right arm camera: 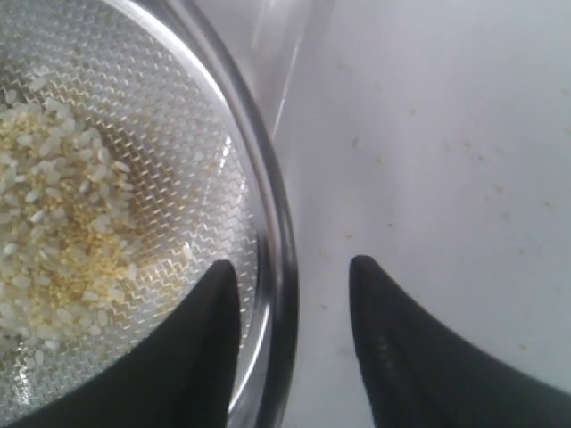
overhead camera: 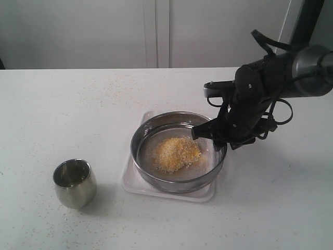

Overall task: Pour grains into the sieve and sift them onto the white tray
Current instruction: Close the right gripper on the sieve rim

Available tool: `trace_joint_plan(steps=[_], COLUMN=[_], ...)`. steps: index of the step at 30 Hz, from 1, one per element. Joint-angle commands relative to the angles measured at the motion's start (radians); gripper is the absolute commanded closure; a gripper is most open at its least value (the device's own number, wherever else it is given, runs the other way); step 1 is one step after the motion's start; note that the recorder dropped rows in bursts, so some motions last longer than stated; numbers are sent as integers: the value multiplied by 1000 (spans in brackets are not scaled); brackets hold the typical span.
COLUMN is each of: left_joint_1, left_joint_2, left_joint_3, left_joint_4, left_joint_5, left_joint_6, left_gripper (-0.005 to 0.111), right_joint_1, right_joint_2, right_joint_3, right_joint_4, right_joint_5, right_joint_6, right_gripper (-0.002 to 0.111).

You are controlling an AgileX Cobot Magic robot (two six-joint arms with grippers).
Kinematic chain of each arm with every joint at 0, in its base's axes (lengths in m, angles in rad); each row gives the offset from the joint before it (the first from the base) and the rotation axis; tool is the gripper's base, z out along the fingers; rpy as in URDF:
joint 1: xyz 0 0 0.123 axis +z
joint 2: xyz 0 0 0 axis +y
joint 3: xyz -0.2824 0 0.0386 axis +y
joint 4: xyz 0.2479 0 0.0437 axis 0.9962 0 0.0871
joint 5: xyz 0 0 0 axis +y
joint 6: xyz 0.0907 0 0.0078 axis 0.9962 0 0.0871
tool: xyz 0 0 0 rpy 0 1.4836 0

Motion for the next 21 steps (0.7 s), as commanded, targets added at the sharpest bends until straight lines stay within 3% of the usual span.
trace_joint_plan(steps=[1, 4, 7, 12, 21], left_joint_1=[2, 2, 2, 2, 2], left_joint_2=[-9, -9, -9, -9, -9], left_joint_3=[-4, -4, -4, -4, -4], left_joint_4=[-5, -5, -5, -5, -5], left_joint_5=[12, 12, 12, 12, 12], left_joint_6=[-3, -3, -3, -3, -3], left_gripper=[107, 107, 107, 107, 107], right_joint_1=[1, 1, 1, 1, 1], right_joint_2=[12, 12, 16, 27, 13], right_joint_3=[-4, -4, -4, -4, -4], right_joint_4=[-7, -2, 4, 44, 74], right_joint_5=[-10, -10, -8, -12, -25], right_joint_6=[14, 14, 14, 12, 12], right_gripper=[69, 70, 79, 107, 108])
